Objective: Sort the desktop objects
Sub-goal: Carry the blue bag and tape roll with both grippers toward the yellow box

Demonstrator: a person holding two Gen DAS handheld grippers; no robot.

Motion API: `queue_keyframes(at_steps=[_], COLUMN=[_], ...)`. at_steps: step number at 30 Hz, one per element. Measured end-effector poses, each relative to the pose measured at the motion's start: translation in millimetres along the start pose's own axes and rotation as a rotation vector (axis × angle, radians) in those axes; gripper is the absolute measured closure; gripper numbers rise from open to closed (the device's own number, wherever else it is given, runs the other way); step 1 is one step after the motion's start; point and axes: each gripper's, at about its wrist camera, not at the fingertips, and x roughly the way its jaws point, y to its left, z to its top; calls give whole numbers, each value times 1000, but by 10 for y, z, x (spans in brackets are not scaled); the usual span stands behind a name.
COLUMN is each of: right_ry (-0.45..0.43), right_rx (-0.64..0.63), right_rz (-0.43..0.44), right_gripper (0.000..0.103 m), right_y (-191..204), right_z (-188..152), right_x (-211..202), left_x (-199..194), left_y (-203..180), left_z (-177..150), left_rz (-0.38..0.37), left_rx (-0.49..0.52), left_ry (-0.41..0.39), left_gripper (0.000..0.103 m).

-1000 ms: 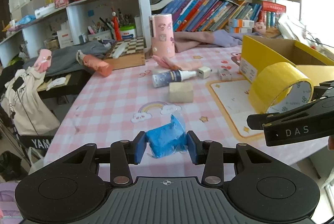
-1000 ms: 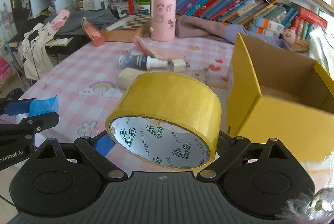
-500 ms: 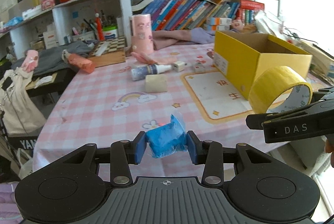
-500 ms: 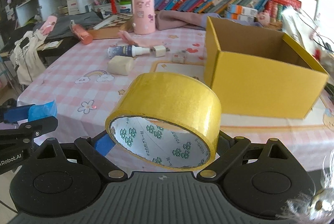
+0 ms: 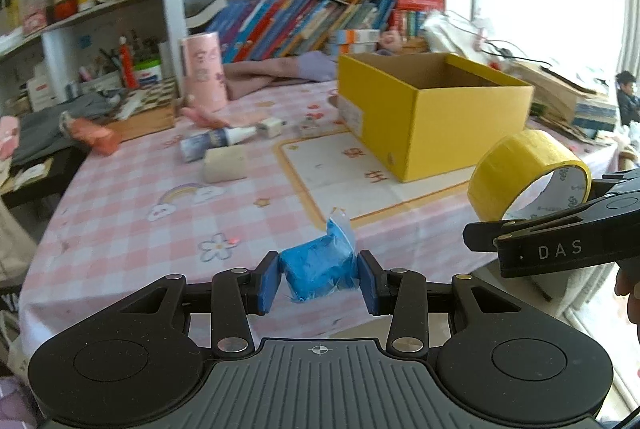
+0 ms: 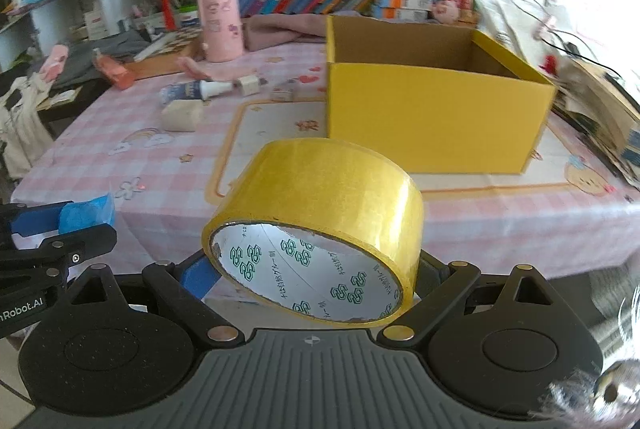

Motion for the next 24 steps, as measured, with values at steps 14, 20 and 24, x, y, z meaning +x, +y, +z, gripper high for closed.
queue_keyframes(at_steps=[14,20,24], right_ry=[-9,-2,-2], right_rx=[98,107,105], right_rz=[-97,-98,-96], right_gripper=[9,9,9], right_y=[-287,-336,-351], right_z=[-100,-99,-89], right_x=[-155,-150,-139], left_x=[90,98,105], left_y=[-245,-272,-277], left_z=[72,83,88], left_rz=[-97,-100,-99], left_rx=[84,82,80], left_ry=[-10,-11,-11], left_gripper=[63,63,63])
